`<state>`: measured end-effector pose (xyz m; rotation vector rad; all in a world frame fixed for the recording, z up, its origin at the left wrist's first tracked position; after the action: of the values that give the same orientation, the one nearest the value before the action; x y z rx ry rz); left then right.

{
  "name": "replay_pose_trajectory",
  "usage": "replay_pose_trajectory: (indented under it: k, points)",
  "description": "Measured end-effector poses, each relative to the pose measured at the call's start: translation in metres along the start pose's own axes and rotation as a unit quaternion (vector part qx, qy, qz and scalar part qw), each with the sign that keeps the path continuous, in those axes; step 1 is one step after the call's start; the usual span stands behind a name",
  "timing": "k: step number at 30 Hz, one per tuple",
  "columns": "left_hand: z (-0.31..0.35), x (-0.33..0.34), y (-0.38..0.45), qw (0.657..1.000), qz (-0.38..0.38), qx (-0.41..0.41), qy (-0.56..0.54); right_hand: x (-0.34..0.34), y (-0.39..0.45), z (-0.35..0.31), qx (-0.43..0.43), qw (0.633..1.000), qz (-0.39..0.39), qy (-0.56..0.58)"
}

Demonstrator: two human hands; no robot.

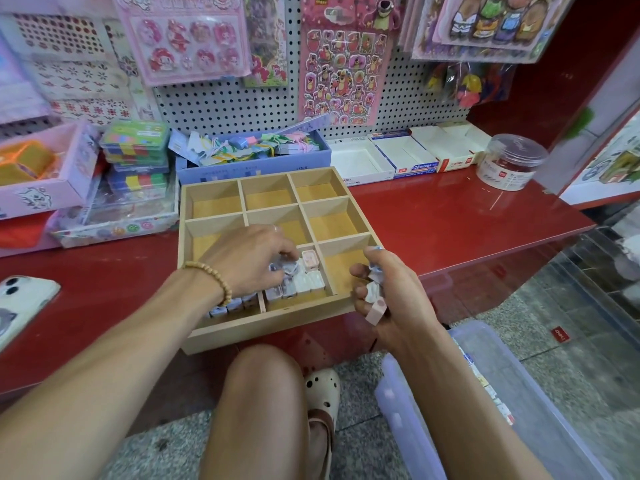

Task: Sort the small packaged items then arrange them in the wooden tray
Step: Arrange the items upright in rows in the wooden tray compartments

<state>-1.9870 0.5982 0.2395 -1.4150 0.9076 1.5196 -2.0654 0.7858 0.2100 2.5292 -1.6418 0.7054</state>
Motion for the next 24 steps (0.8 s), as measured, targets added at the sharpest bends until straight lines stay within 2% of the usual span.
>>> replay_pose_trajectory:
  k: [4,7,10,13,24]
  points:
    - [0.005,0.009,0.010,1.000,-0.014,0.005,0.008,-0.002,0.001,0.000,-0.002,1.000,0.006,0.000]
    - [0.002,0.013,0.010,1.000,0.007,-0.007,-0.002,-0.002,0.002,0.000,-0.005,1.000,0.008,0.001]
    - [-0.004,0.012,0.005,0.998,0.036,-0.049,-0.026,-0.002,0.004,0.000,-0.009,1.000,0.008,0.003]
    - [-0.003,0.016,0.004,0.996,0.043,-0.076,-0.005,-0.001,0.005,0.001,-0.012,1.000,0.008,0.003]
    - [0.003,0.030,0.011,0.996,0.053,-0.044,-0.049,-0.005,0.006,-0.002,-0.004,1.000,0.013,0.004]
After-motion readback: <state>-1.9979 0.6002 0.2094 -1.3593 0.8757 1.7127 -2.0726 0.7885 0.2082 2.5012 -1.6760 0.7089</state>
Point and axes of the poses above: each hand's wrist, its own y-axis towards the middle knuckle, its own x-axis out of the palm, z = x × y, the point moved 1 cm from there along y, towards the middle knuckle, and after that the axes turned 14 degrees about -x, right-handed, at the moved point
